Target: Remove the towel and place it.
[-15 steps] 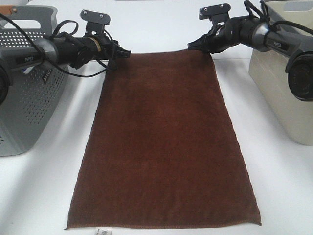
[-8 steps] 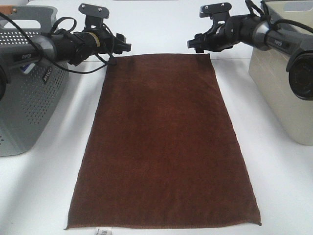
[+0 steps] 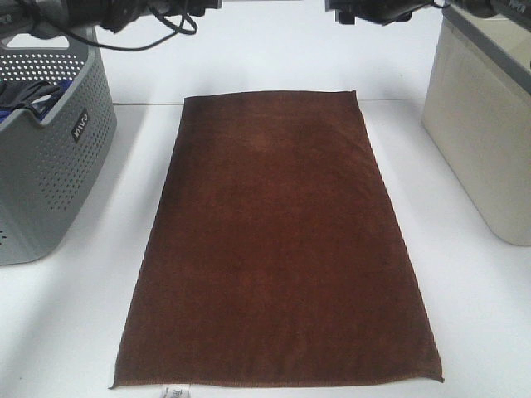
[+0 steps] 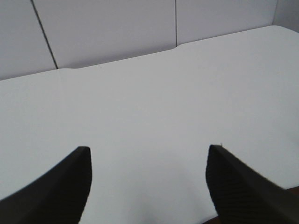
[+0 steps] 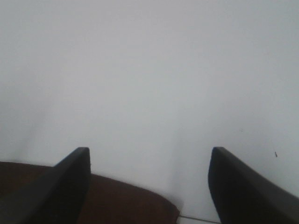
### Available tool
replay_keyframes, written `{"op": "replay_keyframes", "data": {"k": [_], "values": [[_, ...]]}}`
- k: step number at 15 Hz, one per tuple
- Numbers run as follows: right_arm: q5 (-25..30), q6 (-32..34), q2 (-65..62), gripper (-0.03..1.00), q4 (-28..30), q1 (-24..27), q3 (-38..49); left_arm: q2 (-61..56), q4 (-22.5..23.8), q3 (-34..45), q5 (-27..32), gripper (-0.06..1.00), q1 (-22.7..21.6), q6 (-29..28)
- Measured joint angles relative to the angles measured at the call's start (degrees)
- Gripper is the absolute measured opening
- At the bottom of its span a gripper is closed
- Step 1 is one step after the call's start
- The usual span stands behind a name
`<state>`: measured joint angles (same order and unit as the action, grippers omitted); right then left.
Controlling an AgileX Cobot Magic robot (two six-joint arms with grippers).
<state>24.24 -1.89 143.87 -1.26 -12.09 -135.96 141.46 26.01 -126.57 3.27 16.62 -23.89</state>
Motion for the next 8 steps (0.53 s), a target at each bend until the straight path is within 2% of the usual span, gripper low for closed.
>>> {"op": "replay_keyframes", "data": {"k": [5,6,7,8], "values": [[17.53,0.00,-11.52,0.68,-1.43,0.00,0.00,-10.20,-0.46,0.00,25.21,0.67,2.01,0.17],[22.17,0.00,-13.64,0.68,-2.06,0.00,0.00,-12.09,-0.52,0.00,30.08,0.67,2.69,0.63],[31.68,0.00,-18.33,0.68,-2.81,0.00,0.00,-14.84,-0.52,0.00,37.24,0.67,3.67,2.23],[34.55,0.00,-19.48,0.68,-2.81,0.00,0.00,-16.96,-0.57,0.00,41.88,0.67,4.64,3.95]]}}
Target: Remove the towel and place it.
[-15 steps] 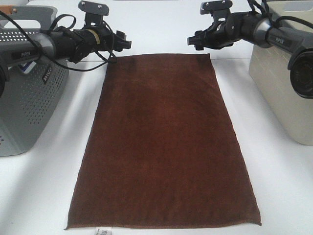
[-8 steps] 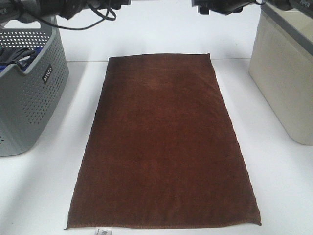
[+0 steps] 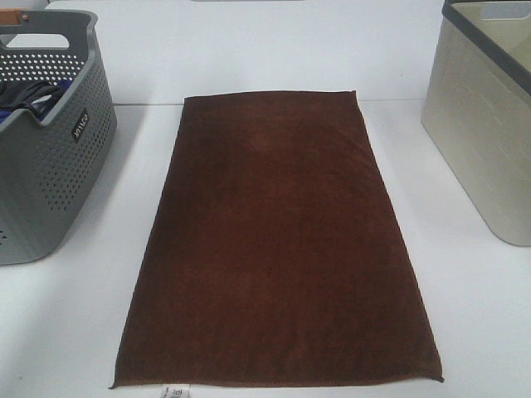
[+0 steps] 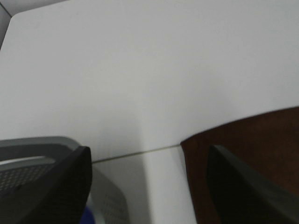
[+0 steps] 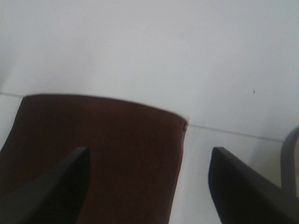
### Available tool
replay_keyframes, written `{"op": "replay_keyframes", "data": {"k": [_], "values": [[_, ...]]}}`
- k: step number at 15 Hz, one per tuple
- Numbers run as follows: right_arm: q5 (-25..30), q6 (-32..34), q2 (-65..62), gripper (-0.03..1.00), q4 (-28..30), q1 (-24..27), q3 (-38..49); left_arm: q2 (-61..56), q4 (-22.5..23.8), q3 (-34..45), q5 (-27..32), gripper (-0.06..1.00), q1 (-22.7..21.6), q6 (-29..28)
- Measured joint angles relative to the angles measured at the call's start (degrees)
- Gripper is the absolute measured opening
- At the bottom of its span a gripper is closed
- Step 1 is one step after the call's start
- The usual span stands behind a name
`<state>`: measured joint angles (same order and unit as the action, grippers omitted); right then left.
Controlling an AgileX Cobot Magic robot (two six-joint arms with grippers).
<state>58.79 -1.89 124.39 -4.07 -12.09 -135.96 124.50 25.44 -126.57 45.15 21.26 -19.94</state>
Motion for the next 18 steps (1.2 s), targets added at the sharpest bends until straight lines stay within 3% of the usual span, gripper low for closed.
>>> {"op": "replay_keyframes", "data": {"k": [2,5,9,13,18], "values": [[9.11,-0.06,-3.09,0.68,0.00,0.00,0.00,-3.72,-0.11,-0.23,10.31,0.67,1.66,4.01],[10.49,-2.69,-6.70,0.68,0.00,0.00,2.46,-7.91,-1.72,-0.29,22.69,0.67,2.46,4.81],[10.83,-3.72,-17.30,0.68,0.00,0.00,13.29,-14.44,-4.13,3.67,24.18,0.67,2.46,5.04],[10.94,-3.84,-31.00,0.68,-0.17,0.00,30.31,-30.60,-7.22,19.48,24.18,0.67,2.46,5.67],[10.83,-4.24,-50.76,0.68,-0.17,0.00,59.70,-56.32,-11.17,49.73,24.35,0.67,2.46,5.67]]}}
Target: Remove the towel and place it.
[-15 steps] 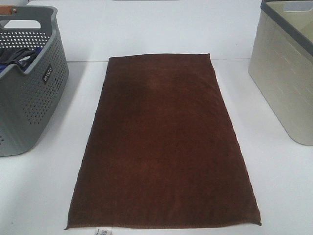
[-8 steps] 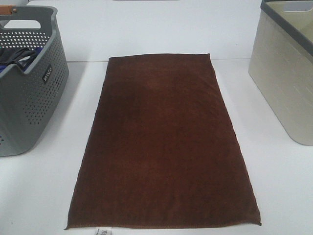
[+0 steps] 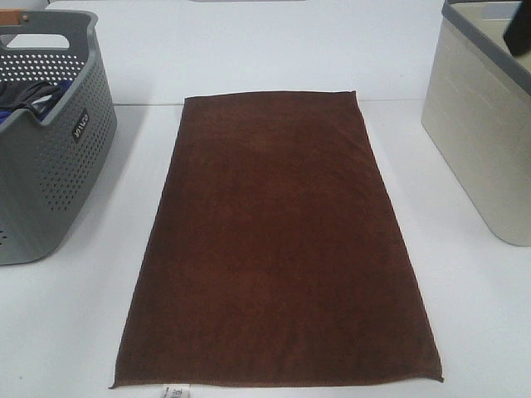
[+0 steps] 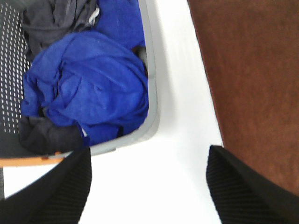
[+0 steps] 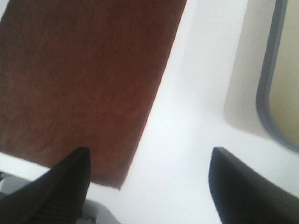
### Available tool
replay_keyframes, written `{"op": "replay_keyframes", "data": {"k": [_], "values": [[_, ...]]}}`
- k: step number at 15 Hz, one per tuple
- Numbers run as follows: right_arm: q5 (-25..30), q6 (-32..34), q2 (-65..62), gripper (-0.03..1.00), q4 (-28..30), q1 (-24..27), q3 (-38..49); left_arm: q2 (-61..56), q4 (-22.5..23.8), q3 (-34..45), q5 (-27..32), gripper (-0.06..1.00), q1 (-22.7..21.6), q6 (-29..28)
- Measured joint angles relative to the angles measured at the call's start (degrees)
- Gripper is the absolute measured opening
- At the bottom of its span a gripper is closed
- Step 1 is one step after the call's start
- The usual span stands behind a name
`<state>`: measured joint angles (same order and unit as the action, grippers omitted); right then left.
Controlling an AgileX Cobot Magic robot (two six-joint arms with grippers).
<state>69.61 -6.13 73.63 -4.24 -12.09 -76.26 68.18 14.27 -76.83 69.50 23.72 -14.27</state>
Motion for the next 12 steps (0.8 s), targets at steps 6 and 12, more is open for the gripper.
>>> {"op": "replay_keyframes", "data": {"k": [6,12], "values": [[0.23,0.00,-24.06,0.68,0.00,0.00,31.68,-29.85,-3.84,32.54,0.23,0.67,0.00,-0.17],[-1.95,0.00,-54.20,0.68,0.00,0.00,44.86,-53.40,-8.59,45.61,-1.95,0.67,0.00,3.09]]}}
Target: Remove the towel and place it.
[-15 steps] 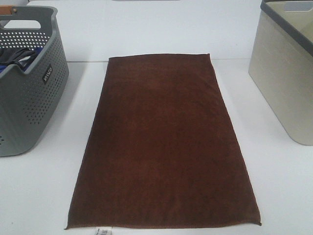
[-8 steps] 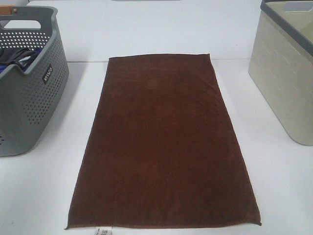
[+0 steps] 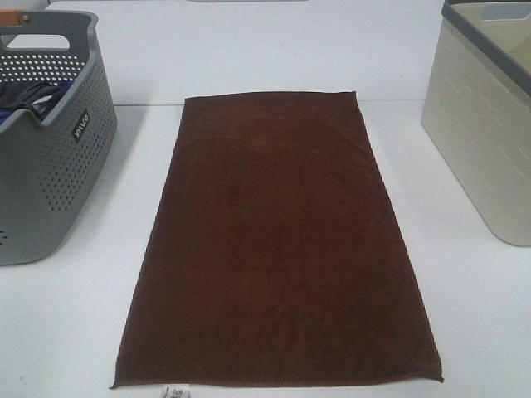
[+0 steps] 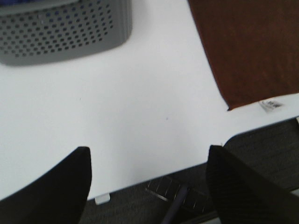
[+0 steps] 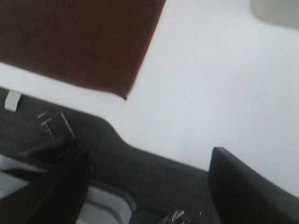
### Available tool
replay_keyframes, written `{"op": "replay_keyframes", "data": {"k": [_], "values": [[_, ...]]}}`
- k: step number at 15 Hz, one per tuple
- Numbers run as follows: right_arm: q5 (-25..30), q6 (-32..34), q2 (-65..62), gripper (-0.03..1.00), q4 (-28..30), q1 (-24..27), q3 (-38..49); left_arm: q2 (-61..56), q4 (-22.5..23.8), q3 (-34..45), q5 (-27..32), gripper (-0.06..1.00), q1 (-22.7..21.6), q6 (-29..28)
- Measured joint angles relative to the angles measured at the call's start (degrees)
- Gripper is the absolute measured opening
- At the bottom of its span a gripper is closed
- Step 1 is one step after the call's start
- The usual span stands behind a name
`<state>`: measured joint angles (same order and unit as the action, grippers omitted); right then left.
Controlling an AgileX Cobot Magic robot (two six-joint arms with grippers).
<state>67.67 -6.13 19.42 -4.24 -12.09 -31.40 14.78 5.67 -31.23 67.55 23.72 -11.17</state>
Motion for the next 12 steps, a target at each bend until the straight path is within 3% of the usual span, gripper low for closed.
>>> {"op": "replay_keyframes", "data": {"k": [4,12], "values": [[-5.56,0.00,-11.86,0.68,-0.11,0.00,2.29,-2.98,-3.09,2.12,-6.47,0.67,0.00,5.96],[-6.47,0.00,-13.75,0.68,-0.17,0.00,2.64,-2.98,-5.67,2.29,-7.16,0.67,0.00,10.37]]}}
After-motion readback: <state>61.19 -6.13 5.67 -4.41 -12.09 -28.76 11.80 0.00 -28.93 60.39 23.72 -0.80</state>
